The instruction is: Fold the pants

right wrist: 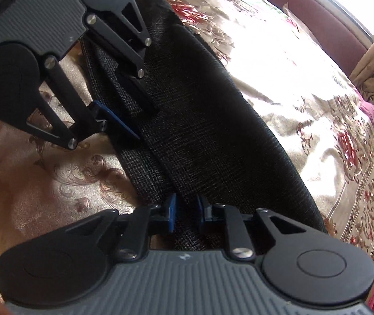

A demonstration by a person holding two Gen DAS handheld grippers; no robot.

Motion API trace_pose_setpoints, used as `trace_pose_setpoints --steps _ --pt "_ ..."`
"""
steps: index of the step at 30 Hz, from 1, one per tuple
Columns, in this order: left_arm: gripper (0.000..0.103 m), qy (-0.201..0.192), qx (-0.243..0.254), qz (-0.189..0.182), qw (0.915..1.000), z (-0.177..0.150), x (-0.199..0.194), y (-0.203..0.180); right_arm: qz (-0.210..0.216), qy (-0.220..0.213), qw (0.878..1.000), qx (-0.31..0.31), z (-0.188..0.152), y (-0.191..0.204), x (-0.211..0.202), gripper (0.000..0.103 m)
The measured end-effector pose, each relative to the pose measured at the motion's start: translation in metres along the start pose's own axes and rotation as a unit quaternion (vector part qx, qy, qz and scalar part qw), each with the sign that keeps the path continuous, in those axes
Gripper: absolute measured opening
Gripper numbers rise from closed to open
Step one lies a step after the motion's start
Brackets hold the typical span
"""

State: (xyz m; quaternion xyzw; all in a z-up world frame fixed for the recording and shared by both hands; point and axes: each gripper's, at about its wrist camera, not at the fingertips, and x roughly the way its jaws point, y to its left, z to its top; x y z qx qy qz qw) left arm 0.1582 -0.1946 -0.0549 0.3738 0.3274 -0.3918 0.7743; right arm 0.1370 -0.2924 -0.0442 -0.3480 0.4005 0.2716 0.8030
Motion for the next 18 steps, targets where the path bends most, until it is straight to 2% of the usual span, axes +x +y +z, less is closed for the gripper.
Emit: trace_pose_setpoints --steps 2,3,5,6,7,10,12,14,18 --pt "0.042 0.002 -0.005 0.003 1.0 -0.001 0.003 0.0 -0.009 0.001 1.0 0.002 -0.001 -0.001 0.004 0.029" --pt "0.042 0.001 -0.009 0.005 1.0 0.0 0.003 0.0 -0.01 0.001 1.0 0.008 -0.001 -0.003 0.006 0.028" --pt "0.042 -0.002 -0.012 0.008 0.9999 0.003 0.006 -0.001 -0.02 -0.001 1.0 0.022 0.0 -0.005 0.011 0.023" --pt "0.042 -0.003 -0.014 0.01 0.9998 0.005 0.007 0.0 -0.014 0.0 0.999 0.043 0.002 -0.012 0.013 0.014" --pt "0.042 -0.005 -0.018 0.011 0.9998 0.006 0.006 0.0 -0.009 -0.002 0.998 0.06 0.003 -0.016 0.012 0.009" --pt "0.043 -0.009 -0.023 0.016 0.9996 0.006 0.002 0.002 0.003 -0.011 0.994 0.107 0.006 -0.03 0.003 0.006" --pt "0.049 -0.021 -0.014 0.027 0.9993 0.005 -0.005 -0.002 0.017 -0.021 0.989 0.147 0.007 -0.042 -0.007 0.005" --pt "0.061 -0.034 -0.009 0.03 0.9989 0.004 -0.01 -0.007 0.031 -0.032 0.982 0.181 0.009 -0.051 -0.02 0.005" --pt "0.061 -0.037 -0.008 0.066 0.9971 0.007 -0.002 -0.009 0.045 -0.04 0.978 0.201 0.014 -0.058 -0.036 0.004"
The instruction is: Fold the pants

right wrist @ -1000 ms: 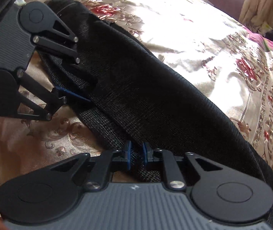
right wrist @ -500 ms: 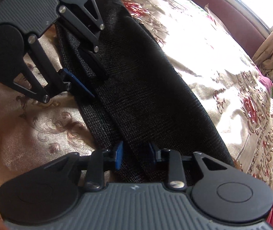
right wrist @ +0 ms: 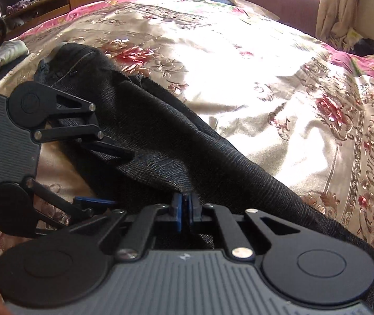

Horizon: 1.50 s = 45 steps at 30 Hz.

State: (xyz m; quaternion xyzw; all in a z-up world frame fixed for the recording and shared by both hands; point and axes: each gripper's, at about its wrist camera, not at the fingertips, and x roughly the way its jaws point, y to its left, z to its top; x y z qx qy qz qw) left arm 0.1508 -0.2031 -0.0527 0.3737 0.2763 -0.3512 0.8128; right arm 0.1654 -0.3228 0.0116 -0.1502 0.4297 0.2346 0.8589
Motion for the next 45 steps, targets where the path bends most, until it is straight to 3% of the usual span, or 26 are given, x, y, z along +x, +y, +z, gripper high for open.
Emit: trace_pose_setpoints --steps 1,2,6,10,13,16,22,27,31,34,38,40,43,45 --pt "0.054 0.008 -0.014 0.001 0.9999 0.001 0.004 0.005 0.0 0.002 1.0 -0.006 0.0 0.001 0.0 0.004" --pt "0.035 0.018 -0.029 -0.004 0.9994 0.001 0.008 0.011 0.002 0.005 1.0 -0.01 0.0 0.001 0.001 0.004" --pt "0.024 0.038 -0.067 -0.045 0.996 -0.001 0.012 0.033 0.015 0.021 1.0 -0.009 -0.004 0.003 0.003 0.004" --pt "0.024 0.054 -0.041 -0.063 0.9957 -0.009 0.008 0.019 0.022 0.032 0.999 -0.01 -0.013 0.009 0.007 0.004" --pt "0.025 0.052 -0.007 -0.048 0.9975 -0.016 0.01 0.004 0.035 0.082 0.996 -0.019 -0.028 0.018 0.028 0.007" --pt "0.029 0.05 -0.01 -0.045 0.9977 -0.014 0.003 0.006 0.029 0.083 0.996 -0.028 -0.023 0.02 0.026 0.008" --pt "0.034 0.042 -0.04 -0.056 0.9967 -0.026 -0.028 0.027 0.097 -0.006 0.994 0.051 0.034 -0.02 -0.013 0.011" --pt "0.035 0.036 -0.091 -0.013 0.9951 -0.038 -0.036 0.051 0.153 -0.045 0.984 0.08 0.102 -0.032 0.058 0.013" --pt "0.035 0.038 -0.12 0.002 0.992 -0.054 -0.031 0.064 0.218 -0.02 0.971 0.095 0.134 -0.023 0.122 0.013" --pt "0.035 0.033 -0.13 0.009 0.991 -0.061 -0.032 0.07 0.241 0.009 0.967 0.08 0.145 -0.011 0.153 0.014" --pt "0.035 0.032 -0.166 0.011 0.9856 -0.069 -0.03 0.085 0.248 0.044 0.967 0.048 0.146 0.002 0.174 0.013" --pt "0.035 0.029 -0.176 0.017 0.9837 -0.071 -0.029 0.091 0.246 0.054 0.967 0.046 0.148 0.002 0.179 0.006" --pt "0.035 0.026 -0.185 0.02 0.9821 -0.072 -0.026 0.095 0.248 0.047 0.966 0.062 0.153 -0.01 0.171 0.006" --pt "0.035 0.024 -0.185 0.02 0.9822 -0.071 -0.026 0.095 0.236 0.021 0.97 0.049 0.158 -0.018 0.157 0.012"
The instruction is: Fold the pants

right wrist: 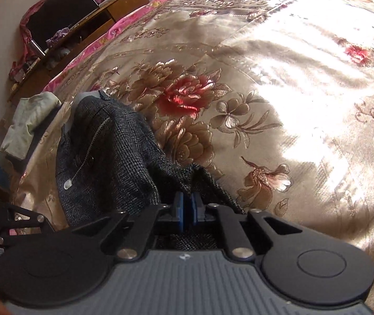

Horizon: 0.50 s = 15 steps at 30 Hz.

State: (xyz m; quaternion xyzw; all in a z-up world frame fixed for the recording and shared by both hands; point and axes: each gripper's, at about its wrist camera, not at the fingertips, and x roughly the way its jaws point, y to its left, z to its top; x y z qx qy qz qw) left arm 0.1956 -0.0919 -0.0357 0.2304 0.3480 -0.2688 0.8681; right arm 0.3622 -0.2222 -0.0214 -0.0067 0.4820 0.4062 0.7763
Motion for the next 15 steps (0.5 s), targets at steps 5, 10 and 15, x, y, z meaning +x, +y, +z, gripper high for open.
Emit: trace_pose_setpoints --steps 5,10,15 --pt "0.035 -0.001 0.004 -0.002 1.0 -0.003 -0.001 -0.007 0.002 0.033 0.999 -0.018 0.009 -0.004 0.011 0.012" --pt "0.035 0.001 0.002 -0.005 1.0 -0.006 0.002 -0.006 0.001 0.059 0.997 -0.04 0.001 0.0 0.027 0.021" --pt "0.035 0.004 0.004 -0.008 0.9999 -0.005 0.008 -0.003 0.016 0.059 0.997 -0.051 0.005 0.004 0.035 0.016"
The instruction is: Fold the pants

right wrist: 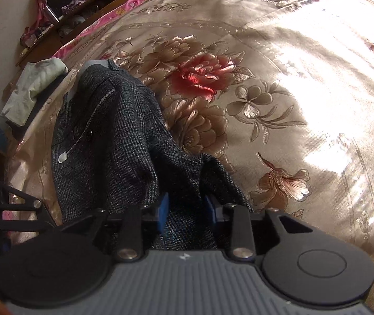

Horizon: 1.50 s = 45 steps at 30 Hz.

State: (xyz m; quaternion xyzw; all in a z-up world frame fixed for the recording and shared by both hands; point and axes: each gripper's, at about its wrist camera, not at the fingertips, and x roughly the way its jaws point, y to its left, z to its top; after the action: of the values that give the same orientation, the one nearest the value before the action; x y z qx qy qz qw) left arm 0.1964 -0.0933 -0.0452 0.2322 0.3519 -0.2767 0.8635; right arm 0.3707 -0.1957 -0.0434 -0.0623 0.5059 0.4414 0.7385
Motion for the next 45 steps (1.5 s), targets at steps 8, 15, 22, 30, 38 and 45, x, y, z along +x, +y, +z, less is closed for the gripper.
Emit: trace_pose_setpoints --steps 8,15,22,30,38,45 --pt "0.035 0.004 -0.005 -0.004 1.0 -0.004 0.009 -0.002 -0.002 -0.039 0.997 0.07 0.017 -0.016 -0.02 0.003" --pt "0.034 0.021 0.019 0.003 0.9996 -0.002 0.021 -0.008 -0.067 -0.04 0.995 0.062 0.029 -0.025 -0.004 0.009" --pt "0.035 0.004 0.031 -0.012 0.9995 0.012 0.0 -0.011 -0.102 -0.122 0.982 0.106 -0.015 -0.022 -0.088 0.012" --pt "0.038 0.017 0.049 -0.057 0.997 0.038 0.022 -0.052 -0.213 -0.076 0.943 0.243 -0.156 -0.02 -0.142 0.012" --pt "0.039 0.013 0.102 -0.079 0.9916 0.067 0.02 -0.094 -0.31 -0.159 0.863 0.365 -0.247 -0.034 -0.215 0.011" --pt "0.044 0.035 0.16 -0.104 0.981 0.09 0.049 -0.147 -0.395 -0.152 0.777 0.466 -0.325 -0.063 -0.258 0.007"
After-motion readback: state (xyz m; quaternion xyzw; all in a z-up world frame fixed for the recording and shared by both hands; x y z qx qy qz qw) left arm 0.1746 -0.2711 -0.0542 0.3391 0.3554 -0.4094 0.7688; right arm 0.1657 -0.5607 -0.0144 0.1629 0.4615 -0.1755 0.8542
